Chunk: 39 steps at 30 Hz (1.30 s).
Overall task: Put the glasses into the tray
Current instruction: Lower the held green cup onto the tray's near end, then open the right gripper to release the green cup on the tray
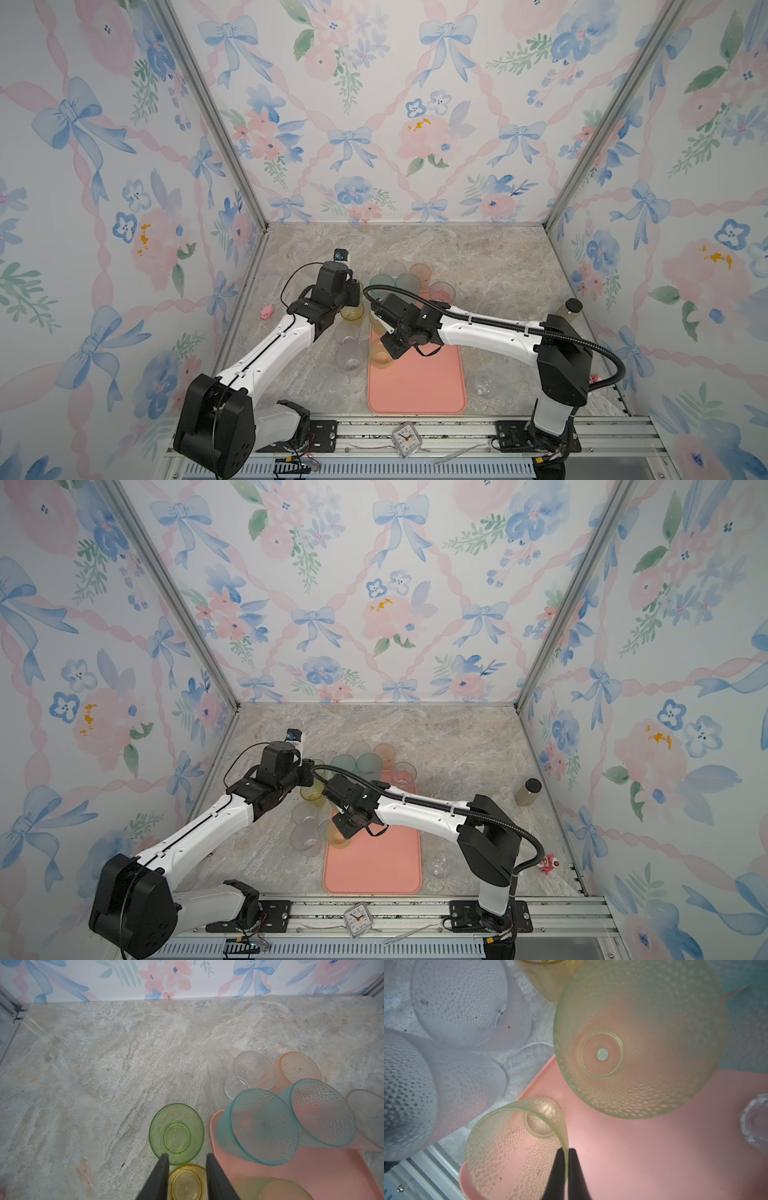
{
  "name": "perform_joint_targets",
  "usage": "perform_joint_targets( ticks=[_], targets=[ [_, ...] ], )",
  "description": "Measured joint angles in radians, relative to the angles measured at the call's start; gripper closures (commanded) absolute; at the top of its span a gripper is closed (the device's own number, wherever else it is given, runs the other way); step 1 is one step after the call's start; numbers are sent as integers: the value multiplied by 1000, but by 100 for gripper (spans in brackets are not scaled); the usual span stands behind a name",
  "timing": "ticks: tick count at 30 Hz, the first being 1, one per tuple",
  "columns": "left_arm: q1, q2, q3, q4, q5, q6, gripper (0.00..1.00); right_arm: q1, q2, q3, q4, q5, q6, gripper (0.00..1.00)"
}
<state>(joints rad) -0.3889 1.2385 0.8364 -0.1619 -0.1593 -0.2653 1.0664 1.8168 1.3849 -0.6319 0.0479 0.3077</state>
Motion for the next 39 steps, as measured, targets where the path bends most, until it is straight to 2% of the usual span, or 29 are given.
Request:
perform_joint_targets(
  ticks=[12,23,30,39],
  targets=[
    [2,0,0,0,0,3,67,-19,13,12,7,0,0,96],
    [3,0,0,-1,-6,3,68,-19,22,18,9,0,0,84],
    [4,0,0,-17,-26,3,70,-19,22,23,9,0,4,68],
    [27,0,0,-63,-53,3,67,-19,-3,23,-2,2,0,65]
  ],
)
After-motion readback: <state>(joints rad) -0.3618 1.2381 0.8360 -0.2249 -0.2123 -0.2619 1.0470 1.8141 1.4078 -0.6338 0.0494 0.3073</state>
